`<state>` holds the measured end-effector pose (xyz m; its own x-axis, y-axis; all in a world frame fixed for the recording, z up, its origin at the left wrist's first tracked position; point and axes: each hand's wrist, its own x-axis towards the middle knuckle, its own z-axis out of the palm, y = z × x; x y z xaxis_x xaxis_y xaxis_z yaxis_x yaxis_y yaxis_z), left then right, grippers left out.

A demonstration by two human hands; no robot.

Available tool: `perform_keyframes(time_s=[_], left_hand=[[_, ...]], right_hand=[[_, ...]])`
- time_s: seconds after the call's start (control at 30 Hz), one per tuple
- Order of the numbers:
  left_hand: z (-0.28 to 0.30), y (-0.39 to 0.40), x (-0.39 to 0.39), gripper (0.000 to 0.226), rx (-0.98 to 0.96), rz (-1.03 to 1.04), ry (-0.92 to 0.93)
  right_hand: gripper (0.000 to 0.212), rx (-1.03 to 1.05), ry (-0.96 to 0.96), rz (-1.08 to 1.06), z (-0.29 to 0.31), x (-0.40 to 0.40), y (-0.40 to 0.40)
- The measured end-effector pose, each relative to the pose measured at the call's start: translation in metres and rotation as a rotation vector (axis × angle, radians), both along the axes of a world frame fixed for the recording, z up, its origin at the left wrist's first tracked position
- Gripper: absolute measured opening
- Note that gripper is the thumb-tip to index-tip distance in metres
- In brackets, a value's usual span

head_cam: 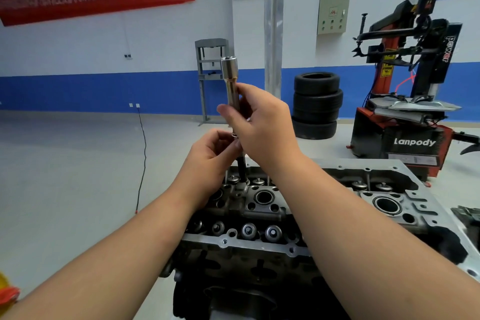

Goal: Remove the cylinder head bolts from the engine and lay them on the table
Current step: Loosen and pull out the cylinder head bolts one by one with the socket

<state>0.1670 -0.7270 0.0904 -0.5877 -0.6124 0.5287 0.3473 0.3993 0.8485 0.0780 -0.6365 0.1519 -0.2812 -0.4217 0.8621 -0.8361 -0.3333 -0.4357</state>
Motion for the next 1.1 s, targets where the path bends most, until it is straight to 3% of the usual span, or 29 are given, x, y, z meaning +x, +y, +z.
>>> perform_keyframes(time_s=[0.07,0.2,0.33,0.47,0.57,0.63,0.8,0.87,0.97,1.1], left_hand=[[-0.0008,0.0003,-0.0005,0.017,-0.002,-0.001,-0.029],[0.0004,0.0011,0.0,0.028,-0.014,-0.019,-0.096],[0.0012,0.0002,0.0011,0.016,-0.015,-0.007,-0.034],[0.0014,0.0004,-0.0002,0.022,0.012,0.001,-0.048],[0.0013,0.001,-0.0002,0.029,0.01,-0.039,-0.096],[0.0014,0.0005,0.0003,0.026,-0.009,-0.029,-0.091],[-0.0016,-0.0036,0.0,0.004,-0.031,0.018,-0.029],[-0.0007,-0.0018,-0.0002,0.007,-0.027,0.029,-0.028],[0.0004,-0.0008,0.0,0.028,-0.006,-0.019,-0.075],[-0.0004,-0.0019,0.0002,0.024,-0.02,-0.012,-0.057]], right_hand=[[0.026,0.011,-0.008,0.008,-0.0005,-0.0005,-0.0008],[0.05,0.128,-0.082,0.054,-0.0014,0.0002,-0.0013],[0.035,0.031,0.023,0.017,-0.0024,0.0013,-0.0009],[0.018,-0.027,0.075,-0.044,-0.0026,-0.0012,-0.0032],[0.046,0.08,-0.034,0.037,-0.0015,0.0004,-0.0031],[0.052,0.097,-0.025,0.042,-0.0029,0.0013,-0.0019],[0.025,-0.019,0.083,-0.009,-0.0031,0.0019,-0.001],[0.02,-0.023,0.094,-0.032,-0.0034,0.0009,-0.0021],[0.039,0.067,0.004,0.011,-0.0022,0.0006,-0.0026],[0.046,0.092,-0.026,0.033,-0.0027,0.0018,-0.0013]])
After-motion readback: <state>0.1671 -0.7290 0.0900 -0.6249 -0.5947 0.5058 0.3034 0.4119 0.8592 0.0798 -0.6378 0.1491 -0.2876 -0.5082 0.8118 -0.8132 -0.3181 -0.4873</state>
